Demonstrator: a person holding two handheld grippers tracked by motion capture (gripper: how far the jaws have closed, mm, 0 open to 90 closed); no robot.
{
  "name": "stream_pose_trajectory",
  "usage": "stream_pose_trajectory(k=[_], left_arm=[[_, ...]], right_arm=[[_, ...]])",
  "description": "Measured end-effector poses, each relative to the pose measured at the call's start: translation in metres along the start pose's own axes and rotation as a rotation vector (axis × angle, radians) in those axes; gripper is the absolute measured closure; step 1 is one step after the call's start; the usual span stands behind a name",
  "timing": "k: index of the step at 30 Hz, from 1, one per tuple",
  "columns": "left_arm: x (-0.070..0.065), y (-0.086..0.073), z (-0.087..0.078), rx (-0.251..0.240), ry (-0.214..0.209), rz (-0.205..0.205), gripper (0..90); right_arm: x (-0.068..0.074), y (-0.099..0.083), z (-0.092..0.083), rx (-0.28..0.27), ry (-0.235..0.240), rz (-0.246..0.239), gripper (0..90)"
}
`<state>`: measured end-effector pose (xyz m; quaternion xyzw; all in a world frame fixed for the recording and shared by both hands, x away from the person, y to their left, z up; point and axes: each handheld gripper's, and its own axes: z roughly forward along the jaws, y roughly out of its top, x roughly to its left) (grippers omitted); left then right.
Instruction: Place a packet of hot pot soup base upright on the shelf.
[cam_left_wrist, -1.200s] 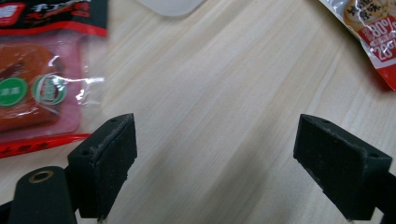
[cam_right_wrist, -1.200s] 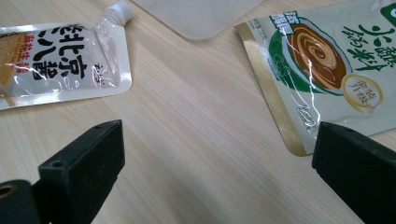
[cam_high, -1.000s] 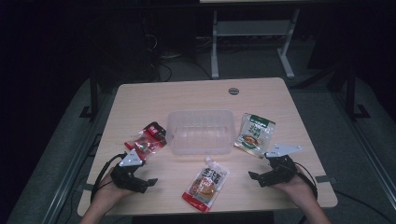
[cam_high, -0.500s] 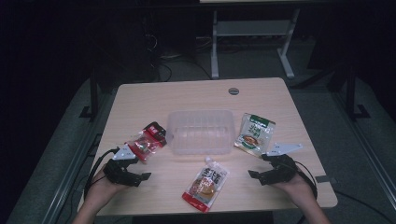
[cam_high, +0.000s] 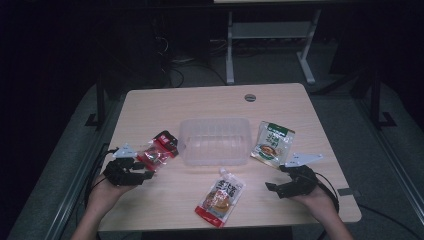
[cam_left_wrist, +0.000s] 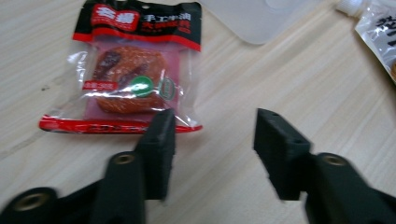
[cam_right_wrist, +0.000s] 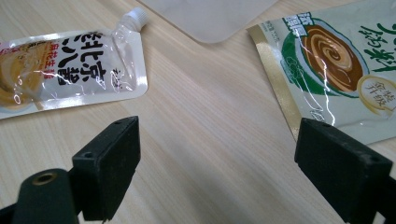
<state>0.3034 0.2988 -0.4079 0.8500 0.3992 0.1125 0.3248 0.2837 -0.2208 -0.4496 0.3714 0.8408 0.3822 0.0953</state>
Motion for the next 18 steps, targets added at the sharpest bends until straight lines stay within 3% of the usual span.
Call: stream_pose_trajectory(k=[3, 7, 15, 18], left_arm=[[0.009, 0.007, -0.002, -0.014, 0.007, -0.017, 71.8], [0.017, 0.013, -0.003, -0.020, 0.012, -0.030, 89.8], [0.031, 0.027, 0.007, -0.030, 0.038, -0.057, 89.9], [0.035, 0.035, 0.018, -0.016, 0.058, -0.048, 89.9]], right_arm=[[0.000, -0.001, 0.000, 0.000, 0.000, -0.003, 14.0], [0.000, 0.000, -0.001, -0.004, 0.000, 0.000, 14.1], [0.000, 0.000, 0.001, 0.002, 0.002, 0.006, 14.1], [0.000, 0.000, 0.002, 0.003, 0.004, 0.004, 14.1]])
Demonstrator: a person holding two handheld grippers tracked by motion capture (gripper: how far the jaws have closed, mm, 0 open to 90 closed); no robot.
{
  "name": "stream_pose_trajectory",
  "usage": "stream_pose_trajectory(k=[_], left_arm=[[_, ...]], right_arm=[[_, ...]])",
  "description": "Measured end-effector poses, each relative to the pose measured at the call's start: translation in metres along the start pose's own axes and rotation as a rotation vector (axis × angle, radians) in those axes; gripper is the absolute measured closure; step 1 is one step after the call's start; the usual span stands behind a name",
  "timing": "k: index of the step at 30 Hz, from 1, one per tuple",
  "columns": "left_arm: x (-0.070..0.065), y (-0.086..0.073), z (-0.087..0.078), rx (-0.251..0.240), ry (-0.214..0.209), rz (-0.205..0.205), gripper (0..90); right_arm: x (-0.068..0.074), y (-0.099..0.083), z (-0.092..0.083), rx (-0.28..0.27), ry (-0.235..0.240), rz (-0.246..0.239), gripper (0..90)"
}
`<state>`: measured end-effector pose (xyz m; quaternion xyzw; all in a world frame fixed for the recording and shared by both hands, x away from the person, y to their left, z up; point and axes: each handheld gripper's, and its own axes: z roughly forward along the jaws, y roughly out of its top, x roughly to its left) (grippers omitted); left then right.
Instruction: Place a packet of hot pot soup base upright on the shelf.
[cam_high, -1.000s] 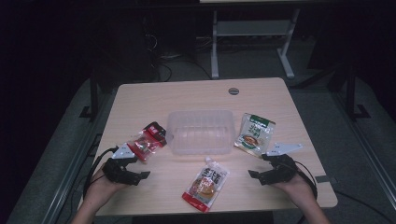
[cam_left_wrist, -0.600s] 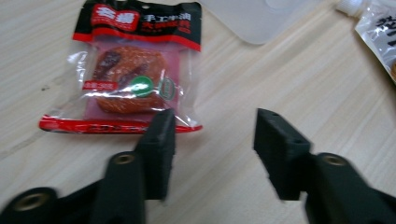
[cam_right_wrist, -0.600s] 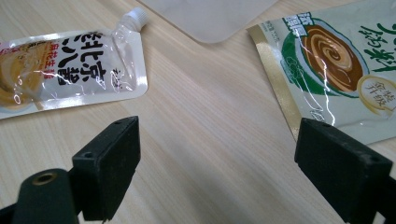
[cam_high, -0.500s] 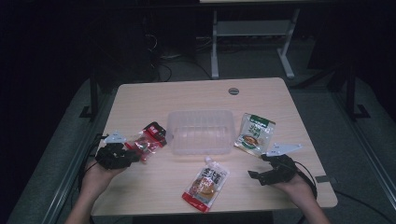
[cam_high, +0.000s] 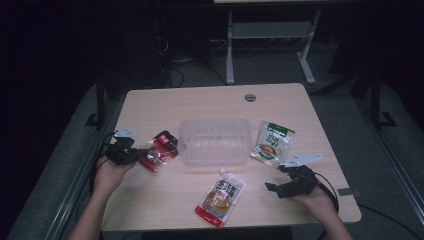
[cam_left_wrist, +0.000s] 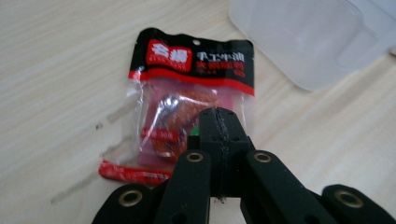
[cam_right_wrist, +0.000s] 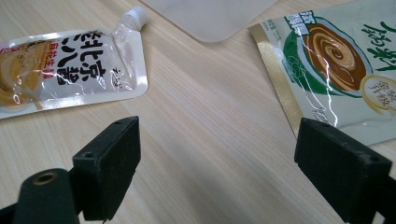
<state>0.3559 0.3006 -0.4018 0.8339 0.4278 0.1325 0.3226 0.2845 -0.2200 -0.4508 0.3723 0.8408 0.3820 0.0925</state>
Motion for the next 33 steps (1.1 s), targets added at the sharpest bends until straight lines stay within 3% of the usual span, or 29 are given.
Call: stream_pose_trajectory(k=[9, 19, 22, 33], left_arm=[[0.005, 0.015, 0.026, 0.017, 0.028, 0.006, 89.9], [0.004, 0.029, 0.060, 0.033, 0.024, -0.010, 90.0], [0.002, 0.029, 0.068, 0.068, 0.034, 0.007, 90.0], [0.009, 0.022, 0.065, 0.105, 0.051, 0.015, 90.0]], right_arm=[[0.000, 0.000, 0.001, 0.003, 0.002, -0.001, 14.3], [0.000, -0.001, 0.000, 0.005, 0.004, 0.001, 14.3], [0.000, -0.001, 0.000, 0.004, 0.006, 0.004, 14.3], [0.000, -0.001, 0.001, 0.010, 0.012, 0.011, 14.3]])
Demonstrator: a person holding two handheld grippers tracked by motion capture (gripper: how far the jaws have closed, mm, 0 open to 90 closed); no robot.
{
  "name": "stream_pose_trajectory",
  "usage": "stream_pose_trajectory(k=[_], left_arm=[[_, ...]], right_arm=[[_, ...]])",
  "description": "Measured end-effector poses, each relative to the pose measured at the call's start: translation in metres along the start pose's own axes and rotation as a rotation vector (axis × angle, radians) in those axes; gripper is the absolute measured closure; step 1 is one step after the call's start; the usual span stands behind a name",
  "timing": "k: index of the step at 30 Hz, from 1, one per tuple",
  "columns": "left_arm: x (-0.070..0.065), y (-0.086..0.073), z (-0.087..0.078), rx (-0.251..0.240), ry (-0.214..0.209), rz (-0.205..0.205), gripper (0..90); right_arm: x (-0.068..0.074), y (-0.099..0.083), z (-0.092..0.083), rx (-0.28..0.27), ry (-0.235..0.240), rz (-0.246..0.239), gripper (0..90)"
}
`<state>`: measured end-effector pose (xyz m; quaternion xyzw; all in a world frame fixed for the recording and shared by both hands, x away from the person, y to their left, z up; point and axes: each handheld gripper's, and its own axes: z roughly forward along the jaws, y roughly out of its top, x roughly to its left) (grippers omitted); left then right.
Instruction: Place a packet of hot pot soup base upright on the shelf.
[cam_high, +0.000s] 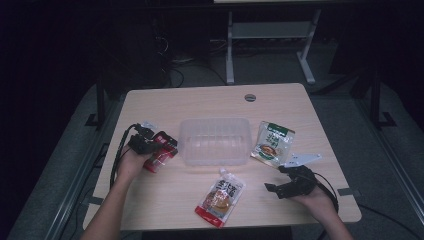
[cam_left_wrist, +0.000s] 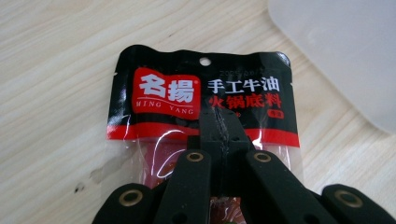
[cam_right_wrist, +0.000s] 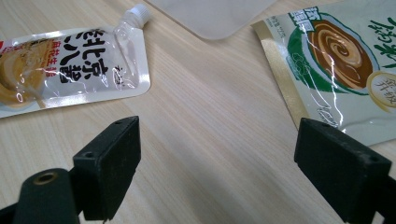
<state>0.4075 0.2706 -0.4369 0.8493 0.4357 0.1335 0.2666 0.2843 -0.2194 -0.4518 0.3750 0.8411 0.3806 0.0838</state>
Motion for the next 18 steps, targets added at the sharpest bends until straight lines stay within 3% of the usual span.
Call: stream_pose_trajectory(k=[9, 15, 18], left_arm=[[0.007, -0.020, -0.016, 0.027, -0.041, -0.011, 90.0], [-0.002, -0.030, -0.024, 0.042, -0.093, 0.000, 90.0], [-0.001, -0.030, -0.029, 0.015, -0.086, 0.007, 90.0]], right_arm=[[-0.001, 0.000, -0.002, -0.009, -0.004, -0.004, 14.3], [0.000, -0.001, -0.002, -0.006, -0.005, -0.004, 14.3], [0.000, 0.000, -0.002, -0.004, -0.006, -0.006, 14.3]])
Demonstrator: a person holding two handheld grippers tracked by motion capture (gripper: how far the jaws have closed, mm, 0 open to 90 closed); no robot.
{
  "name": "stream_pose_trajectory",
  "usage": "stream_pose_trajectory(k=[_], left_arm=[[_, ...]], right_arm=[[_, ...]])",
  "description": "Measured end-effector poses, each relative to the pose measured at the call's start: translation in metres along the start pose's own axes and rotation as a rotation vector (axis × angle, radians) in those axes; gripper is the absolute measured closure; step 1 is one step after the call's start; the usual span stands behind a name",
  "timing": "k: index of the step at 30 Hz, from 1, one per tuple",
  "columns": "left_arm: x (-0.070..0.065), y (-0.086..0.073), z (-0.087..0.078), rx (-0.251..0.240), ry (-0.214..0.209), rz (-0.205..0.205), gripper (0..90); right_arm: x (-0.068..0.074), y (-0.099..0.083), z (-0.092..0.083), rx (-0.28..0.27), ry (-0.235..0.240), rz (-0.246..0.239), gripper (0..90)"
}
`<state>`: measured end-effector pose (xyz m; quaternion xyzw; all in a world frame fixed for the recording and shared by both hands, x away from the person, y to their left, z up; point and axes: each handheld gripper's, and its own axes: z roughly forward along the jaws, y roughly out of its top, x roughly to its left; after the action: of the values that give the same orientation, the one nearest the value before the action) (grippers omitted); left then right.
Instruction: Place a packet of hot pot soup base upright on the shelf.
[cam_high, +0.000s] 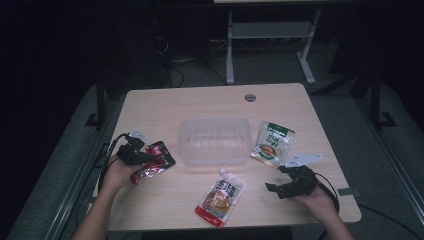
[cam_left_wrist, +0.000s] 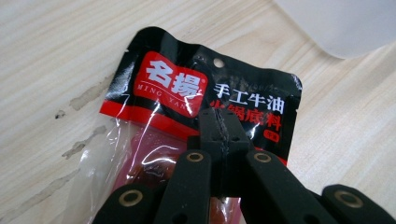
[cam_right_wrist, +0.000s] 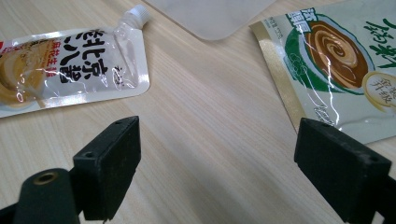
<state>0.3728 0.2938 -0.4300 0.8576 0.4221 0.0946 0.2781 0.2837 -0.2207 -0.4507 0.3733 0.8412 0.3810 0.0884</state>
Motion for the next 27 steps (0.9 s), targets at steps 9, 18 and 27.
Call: stream_pose_trajectory(k=[9, 18, 27], left_arm=[[0.034, -0.001, -0.015, -0.065, 0.096, -0.078, 90.0], [0.044, -0.019, -0.017, -0.013, 0.077, -0.098, 90.0], [0.038, -0.019, -0.011, 0.031, 0.063, -0.086, 90.0]], right_arm=[[0.001, 0.001, 0.002, 0.006, 0.004, -0.004, 14.3], [0.001, 0.001, 0.001, 0.006, 0.005, -0.001, 14.3], [0.002, 0.001, 0.001, 0.008, 0.006, -0.002, 14.3]])
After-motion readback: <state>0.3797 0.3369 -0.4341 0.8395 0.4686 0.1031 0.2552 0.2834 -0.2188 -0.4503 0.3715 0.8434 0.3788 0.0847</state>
